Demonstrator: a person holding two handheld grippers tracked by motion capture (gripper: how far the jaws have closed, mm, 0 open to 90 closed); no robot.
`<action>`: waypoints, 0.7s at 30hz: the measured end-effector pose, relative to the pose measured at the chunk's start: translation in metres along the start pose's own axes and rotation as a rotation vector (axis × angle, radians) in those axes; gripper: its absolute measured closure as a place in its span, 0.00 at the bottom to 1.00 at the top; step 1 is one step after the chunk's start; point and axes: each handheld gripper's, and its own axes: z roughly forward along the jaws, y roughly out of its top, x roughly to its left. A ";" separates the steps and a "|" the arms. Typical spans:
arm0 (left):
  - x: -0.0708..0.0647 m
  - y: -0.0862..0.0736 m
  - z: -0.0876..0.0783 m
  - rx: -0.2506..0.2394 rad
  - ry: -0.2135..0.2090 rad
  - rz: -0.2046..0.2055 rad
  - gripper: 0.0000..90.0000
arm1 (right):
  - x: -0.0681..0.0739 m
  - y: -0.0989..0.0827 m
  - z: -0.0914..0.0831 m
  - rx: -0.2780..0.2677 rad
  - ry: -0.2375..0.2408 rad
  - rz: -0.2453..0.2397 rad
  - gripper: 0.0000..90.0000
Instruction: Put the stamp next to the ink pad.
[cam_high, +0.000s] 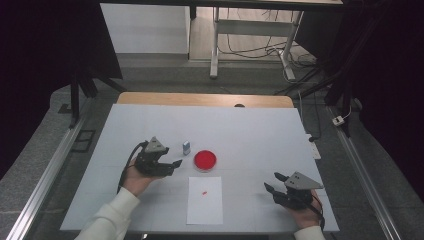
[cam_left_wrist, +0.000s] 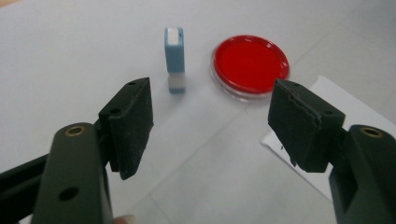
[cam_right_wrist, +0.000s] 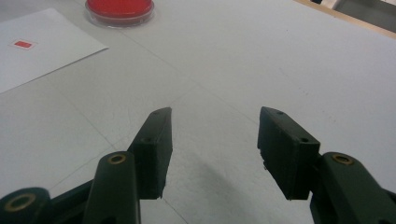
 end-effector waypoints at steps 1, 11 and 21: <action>-0.001 -0.004 -0.004 -0.005 -0.003 0.000 0.35 | 0.000 0.000 0.000 0.000 0.001 0.003 0.49; -0.006 -0.046 -0.032 -0.020 0.008 -0.005 0.35 | -0.005 -0.001 -0.002 -0.014 -0.001 0.007 0.49; -0.011 -0.072 -0.043 -0.010 0.008 -0.003 0.35 | -0.008 -0.002 -0.004 -0.017 -0.006 0.004 0.49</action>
